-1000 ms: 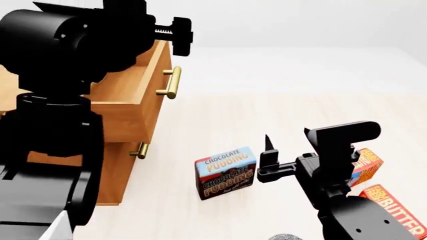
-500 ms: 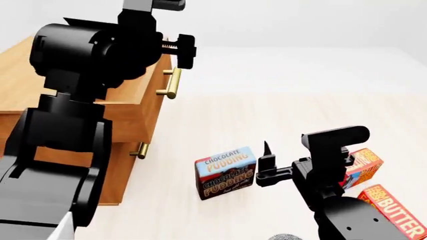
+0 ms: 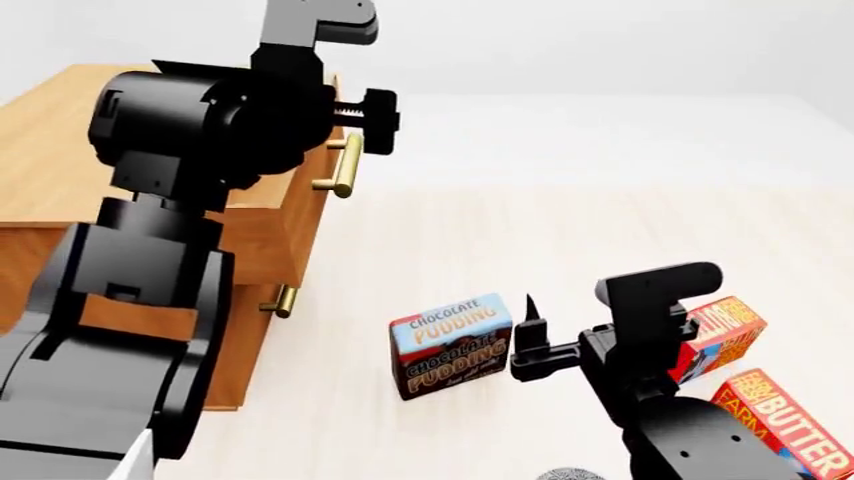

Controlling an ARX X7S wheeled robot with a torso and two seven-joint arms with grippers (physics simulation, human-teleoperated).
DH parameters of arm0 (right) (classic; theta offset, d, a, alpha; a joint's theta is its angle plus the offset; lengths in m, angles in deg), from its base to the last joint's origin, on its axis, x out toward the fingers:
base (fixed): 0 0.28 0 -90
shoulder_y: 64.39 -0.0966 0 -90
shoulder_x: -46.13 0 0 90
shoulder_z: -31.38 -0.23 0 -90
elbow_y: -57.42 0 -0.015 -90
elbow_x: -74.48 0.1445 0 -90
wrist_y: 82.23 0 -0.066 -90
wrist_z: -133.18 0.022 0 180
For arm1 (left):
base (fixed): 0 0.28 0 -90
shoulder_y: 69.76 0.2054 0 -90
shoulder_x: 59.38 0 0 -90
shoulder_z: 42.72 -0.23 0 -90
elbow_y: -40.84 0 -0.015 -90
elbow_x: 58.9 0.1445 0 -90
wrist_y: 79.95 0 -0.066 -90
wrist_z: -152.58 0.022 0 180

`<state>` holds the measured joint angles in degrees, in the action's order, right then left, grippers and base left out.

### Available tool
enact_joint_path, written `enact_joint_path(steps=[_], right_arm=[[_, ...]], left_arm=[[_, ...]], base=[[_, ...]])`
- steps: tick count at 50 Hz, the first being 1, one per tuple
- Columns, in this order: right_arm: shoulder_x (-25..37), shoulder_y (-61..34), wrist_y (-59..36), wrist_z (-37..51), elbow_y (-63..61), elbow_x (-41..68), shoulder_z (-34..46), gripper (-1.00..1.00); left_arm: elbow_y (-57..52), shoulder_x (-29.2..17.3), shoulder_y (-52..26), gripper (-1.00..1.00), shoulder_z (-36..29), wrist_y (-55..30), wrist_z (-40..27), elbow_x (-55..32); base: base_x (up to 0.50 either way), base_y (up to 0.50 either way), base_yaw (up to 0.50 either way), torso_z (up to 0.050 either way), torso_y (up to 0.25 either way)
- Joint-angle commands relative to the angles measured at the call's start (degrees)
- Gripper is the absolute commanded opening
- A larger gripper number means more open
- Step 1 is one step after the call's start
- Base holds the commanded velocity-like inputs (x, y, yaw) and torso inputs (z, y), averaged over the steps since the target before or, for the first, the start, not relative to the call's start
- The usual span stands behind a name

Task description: Put the bowl in the top drawer of the cabinet.

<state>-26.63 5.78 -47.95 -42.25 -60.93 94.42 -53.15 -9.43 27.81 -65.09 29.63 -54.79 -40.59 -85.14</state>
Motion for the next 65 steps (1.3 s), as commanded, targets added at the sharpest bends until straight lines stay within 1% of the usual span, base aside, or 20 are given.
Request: enact_joint_path(steps=[1, 16, 24, 32, 44, 54, 65], right_arm=[[0.17, 0.48, 1.89, -0.46, 2.56, -0.23, 0.54, 1.0], [0.7, 1.53, 2.04, -0.47, 2.14, 0.18, 0.72, 1.0], [0.91, 2.04, 2.34, -0.57, 1.98, 0.2, 1.42, 1.0], [1.26, 2.44, 2.54, -0.73, 1.95, 0.39, 1.59, 1.0], [1.19, 1.74, 2.42, -0.63, 2.53, 0.28, 2.84, 1.0], [1.08, 1.56, 2.78, -0.44, 3.07, 0.05, 3.75, 1.0], [1.15, 1.7, 3.45, -0.42, 3.68, 0.06, 4.09, 1.0]], left_arm=[[0.75, 0.13, 0.91, 1.0, -0.25, 0.85, -0.42, -1.06], [0.41, -0.33, 1.33, 1.0, 0.21, 0.21, -1.36, -2.97], [-1.73, -0.37, 1.78, 1.0, 1.43, -1.6, -2.39, -4.91], [-1.07, -1.05, 0.9, 1.0, 0.71, -0.92, -2.45, -4.83], [1.48, -2.17, -0.25, 1.0, -0.74, 1.32, -1.38, -4.1], [4.41, -1.88, 0.67, 1.0, -1.6, 3.35, -0.17, -4.04], [10.78, -1.32, 0.62, 1.0, -0.46, 6.06, 1.45, -4.98]], base=[[0.0, 0.0, 0.0, 0.0, 0.0], [0.0, 0.0, 0.0, 0.0, 0.0], [0.0, 0.0, 0.0, 0.0, 0.0], [0.0, 0.0, 0.0, 0.0, 0.0], [0.0, 0.0, 0.0, 0.0, 0.0], [0.0, 0.0, 0.0, 0.0, 0.0], [0.0, 0.0, 0.0, 0.0, 0.0]])
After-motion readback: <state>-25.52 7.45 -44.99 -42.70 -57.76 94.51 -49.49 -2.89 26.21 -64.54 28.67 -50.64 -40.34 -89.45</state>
